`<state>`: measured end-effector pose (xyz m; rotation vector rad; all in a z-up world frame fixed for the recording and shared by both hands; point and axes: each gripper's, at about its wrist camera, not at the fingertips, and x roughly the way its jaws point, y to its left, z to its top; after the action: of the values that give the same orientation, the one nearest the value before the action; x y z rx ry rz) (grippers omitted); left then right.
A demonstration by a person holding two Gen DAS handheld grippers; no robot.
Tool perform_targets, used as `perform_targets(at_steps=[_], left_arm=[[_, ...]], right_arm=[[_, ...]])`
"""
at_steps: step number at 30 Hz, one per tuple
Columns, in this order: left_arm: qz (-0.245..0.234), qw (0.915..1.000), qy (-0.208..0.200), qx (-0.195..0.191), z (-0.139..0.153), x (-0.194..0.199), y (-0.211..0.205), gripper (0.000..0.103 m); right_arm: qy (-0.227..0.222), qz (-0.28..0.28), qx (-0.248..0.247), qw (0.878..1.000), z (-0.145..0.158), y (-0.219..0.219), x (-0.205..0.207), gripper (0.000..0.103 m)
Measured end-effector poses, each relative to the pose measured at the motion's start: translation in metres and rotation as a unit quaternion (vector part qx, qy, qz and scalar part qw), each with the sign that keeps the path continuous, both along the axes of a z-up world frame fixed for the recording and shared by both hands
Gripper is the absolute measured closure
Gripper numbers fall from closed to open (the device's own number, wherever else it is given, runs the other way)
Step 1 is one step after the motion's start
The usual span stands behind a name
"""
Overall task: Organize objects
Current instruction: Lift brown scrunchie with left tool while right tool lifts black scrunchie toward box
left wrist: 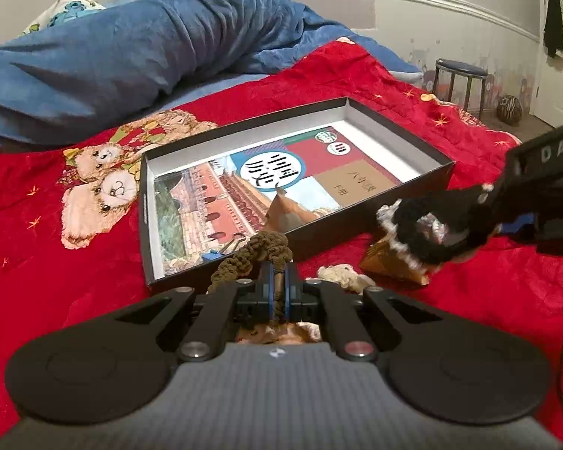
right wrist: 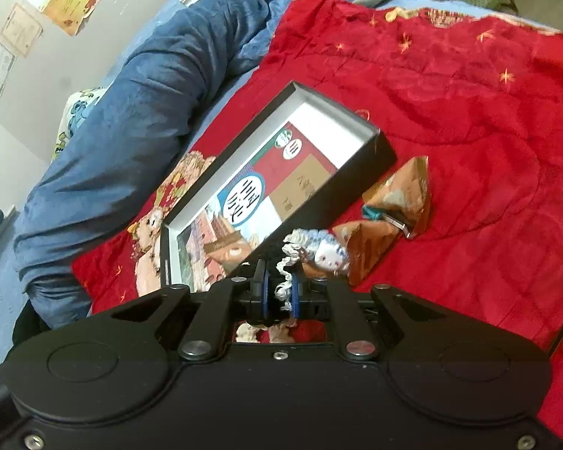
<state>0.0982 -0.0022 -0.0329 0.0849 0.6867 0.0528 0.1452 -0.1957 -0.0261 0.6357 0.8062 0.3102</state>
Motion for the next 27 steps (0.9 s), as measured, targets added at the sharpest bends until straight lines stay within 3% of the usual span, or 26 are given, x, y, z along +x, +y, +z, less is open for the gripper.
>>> perform_targets(at_steps=[10,18,27], left_arm=[[0.008,0.9992,-0.040,-0.006,0.016,-0.006,0.004,0.096],[0.033,0.9970,-0.070,0.004,0.032,-0.007,0.011,0.096],[0.085,0.9916,-0.097,0.015,0.050,-0.010,0.033,0.096]], right_arm=[[-0.017,0.005,0.040,0.999,0.010,-0.015,0.012,0.092],[-0.082,0.024,0.031,0.996,0.040,-0.017,0.011,0.092],[-0.137,0.038,0.078,0.987,0.064,-0.019,0.002,0.092]])
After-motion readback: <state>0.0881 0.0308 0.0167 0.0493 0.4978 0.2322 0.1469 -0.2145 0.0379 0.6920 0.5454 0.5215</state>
